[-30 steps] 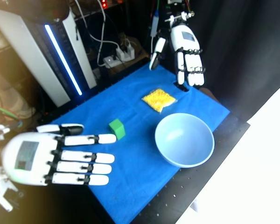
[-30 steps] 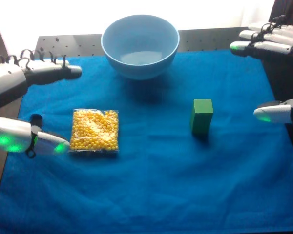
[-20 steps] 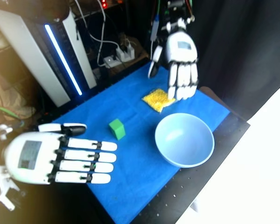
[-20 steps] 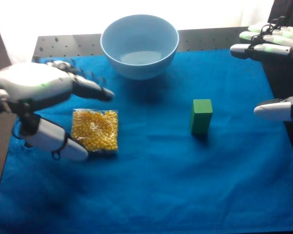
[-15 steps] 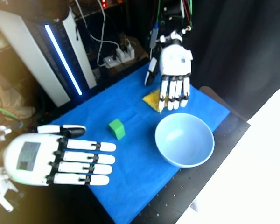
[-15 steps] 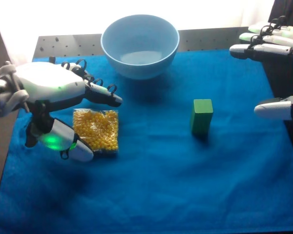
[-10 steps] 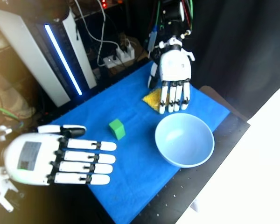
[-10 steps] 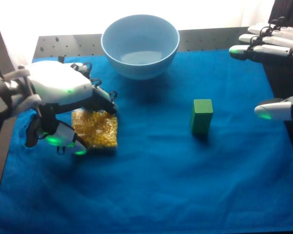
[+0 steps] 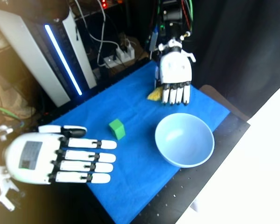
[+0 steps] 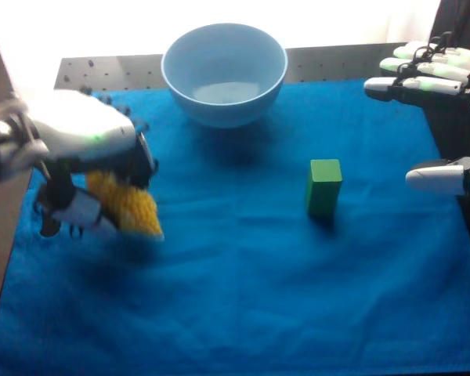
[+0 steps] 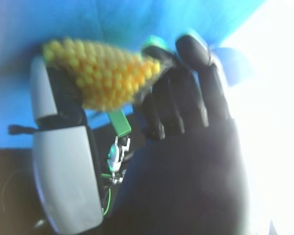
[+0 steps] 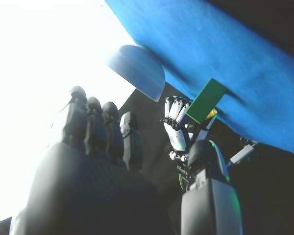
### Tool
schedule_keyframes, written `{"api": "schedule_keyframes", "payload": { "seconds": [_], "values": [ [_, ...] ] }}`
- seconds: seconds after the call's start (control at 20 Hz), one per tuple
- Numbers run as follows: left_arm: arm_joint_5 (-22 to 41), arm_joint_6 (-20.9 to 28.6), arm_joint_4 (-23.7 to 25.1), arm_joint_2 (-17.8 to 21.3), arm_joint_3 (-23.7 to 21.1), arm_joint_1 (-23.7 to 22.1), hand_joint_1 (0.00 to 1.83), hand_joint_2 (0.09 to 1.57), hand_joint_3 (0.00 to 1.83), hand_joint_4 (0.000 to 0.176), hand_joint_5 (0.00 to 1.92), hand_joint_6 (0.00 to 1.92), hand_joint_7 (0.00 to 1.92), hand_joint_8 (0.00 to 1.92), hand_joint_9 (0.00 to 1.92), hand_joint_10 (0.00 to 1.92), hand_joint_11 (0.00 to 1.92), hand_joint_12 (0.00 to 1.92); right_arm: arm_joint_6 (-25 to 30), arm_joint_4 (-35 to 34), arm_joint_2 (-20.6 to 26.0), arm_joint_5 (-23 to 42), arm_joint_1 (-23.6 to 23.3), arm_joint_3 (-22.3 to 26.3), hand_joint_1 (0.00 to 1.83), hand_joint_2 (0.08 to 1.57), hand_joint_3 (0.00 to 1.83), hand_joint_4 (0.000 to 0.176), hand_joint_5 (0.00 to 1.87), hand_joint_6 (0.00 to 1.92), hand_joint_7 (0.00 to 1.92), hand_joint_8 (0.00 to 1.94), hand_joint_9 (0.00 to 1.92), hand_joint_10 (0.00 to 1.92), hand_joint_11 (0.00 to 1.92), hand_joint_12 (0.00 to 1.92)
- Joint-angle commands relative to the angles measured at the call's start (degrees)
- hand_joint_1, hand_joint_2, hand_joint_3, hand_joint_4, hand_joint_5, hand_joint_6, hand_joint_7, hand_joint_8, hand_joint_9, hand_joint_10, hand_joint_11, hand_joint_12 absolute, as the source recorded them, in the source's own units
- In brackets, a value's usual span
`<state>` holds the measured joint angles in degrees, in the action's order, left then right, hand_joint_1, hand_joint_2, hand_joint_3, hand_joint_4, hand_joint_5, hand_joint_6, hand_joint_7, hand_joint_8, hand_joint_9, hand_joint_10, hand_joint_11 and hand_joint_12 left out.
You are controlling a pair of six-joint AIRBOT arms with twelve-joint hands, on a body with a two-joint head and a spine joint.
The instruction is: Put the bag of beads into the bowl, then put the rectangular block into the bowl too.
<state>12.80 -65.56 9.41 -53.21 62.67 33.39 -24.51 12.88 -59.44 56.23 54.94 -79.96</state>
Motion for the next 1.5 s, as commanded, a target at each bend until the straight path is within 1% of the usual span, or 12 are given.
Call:
{"api": "schedule_keyframes", "payload": {
  "seconds": [0.0,0.15,0.3,0.45,0.6,0.75,0.8,0.9,0.95,1.0,1.15,1.45],
  "values": [
    [10.52,1.04,-0.36,0.83,-0.05,-1.79,1.27,1.09,0.00,0.000,1.16,0.49,0.96,1.27,0.85,1.47,0.71,1.80,0.12,-2.33,-0.09,6.43,-0.80,-0.29,0.50,1.15,0.01,0.038,0.23,0.01,0.11,0.01,0.03,0.01,0.03,0.01],
    [16.37,3.45,1.11,2.37,-0.21,-6.61,1.26,1.07,0.00,0.000,1.24,0.44,0.94,1.21,0.71,1.27,0.41,1.77,0.12,-2.37,-0.31,6.41,-0.80,-0.49,0.44,1.14,0.00,0.028,0.21,0.00,0.13,0.01,0.04,0.01,0.02,0.01],
    [17.90,3.45,2.62,1.25,1.77,-13.49,1.24,1.09,0.00,0.005,1.07,0.80,1.00,1.06,0.80,1.13,0.59,1.63,0.12,-2.37,-0.69,6.41,-0.81,-1.06,0.36,1.14,0.00,0.045,0.24,0.01,0.15,0.01,0.07,0.01,0.05,0.02],
    [16.17,3.39,-1.00,-4.84,8.25,-17.74,1.25,1.10,0.00,0.000,1.12,0.64,0.94,1.21,0.80,1.22,0.60,1.69,0.12,-2.25,-2.06,6.42,-0.83,-2.51,0.41,1.14,0.00,0.067,0.25,0.01,0.14,0.00,0.06,0.00,0.03,0.01],
    [12.57,0.27,-6.48,-12.31,15.16,-17.93,1.25,1.07,0.00,0.000,1.05,0.77,1.09,0.95,0.98,1.00,0.80,1.52,0.12,-1.45,-3.33,6.41,-1.30,-4.04,0.42,1.17,0.01,0.038,0.24,0.00,0.14,0.00,0.06,0.00,0.03,0.01],
    [8.06,-3.18,-12.12,-20.21,23.39,-19.05,1.24,1.08,0.00,0.000,1.06,0.79,1.05,0.97,0.91,0.96,0.66,1.51,0.12,-0.30,-4.13,6.41,-2.57,-4.84,0.41,1.16,0.00,0.048,0.21,0.00,0.12,0.00,0.06,0.00,0.03,0.01],
    [6.93,-3.18,-12.92,-21.71,25.23,-19.05,1.24,1.08,0.00,0.008,1.06,0.80,1.06,0.95,0.93,0.90,0.66,1.48,0.12,0.15,-4.37,6.41,-2.96,-5.05,0.41,1.16,0.00,0.050,0.21,0.00,0.12,0.00,0.06,0.00,0.03,0.01],
    [5.04,-3.18,-13.77,-23.66,27.69,-18.95,0.98,0.88,0.00,0.095,0.49,0.06,0.55,0.14,0.52,0.41,0.08,1.40,0.12,0.67,-4.53,6.41,-3.41,-5.20,0.45,1.18,0.00,0.062,0.19,0.00,0.13,0.00,0.05,0.00,0.03,0.01],
    [4.65,-3.18,-13.96,-24.06,28.23,-18.83,0.94,0.82,0.00,0.160,0.30,0.01,0.37,0.03,0.36,0.16,0.02,0.88,0.12,0.67,-4.53,6.42,-3.45,-5.20,0.50,1.16,0.00,0.082,0.21,0.01,0.13,0.00,0.03,0.00,0.01,0.01],
    [4.52,-3.18,-14.31,-24.14,28.41,-18.59,0.90,0.81,0.00,0.173,0.15,0.01,0.22,0.02,0.21,0.04,0.00,0.46,0.12,0.67,-4.52,6.42,-3.45,-5.21,0.48,1.17,0.00,0.066,0.22,0.01,0.14,0.01,0.04,0.00,0.00,0.00],
    [4.49,-3.31,-14.37,-22.83,27.43,-18.24,0.85,0.84,0.01,0.176,0.01,0.00,0.05,0.00,0.06,0.00,0.00,0.16,0.12,0.95,-4.44,6.42,-3.43,-5.18,0.44,1.17,0.00,0.072,0.23,0.01,0.15,0.01,0.05,0.01,0.00,0.00],
    [10.99,-4.82,-11.41,-10.57,13.87,-15.42,0.78,0.86,0.00,0.176,0.03,0.00,0.07,0.00,0.13,0.01,0.00,0.67,0.12,1.79,-4.05,6.47,-3.45,-3.20,0.48,1.14,0.00,0.067,0.23,0.00,0.15,0.00,0.03,0.00,0.00,0.00]
  ]
}}
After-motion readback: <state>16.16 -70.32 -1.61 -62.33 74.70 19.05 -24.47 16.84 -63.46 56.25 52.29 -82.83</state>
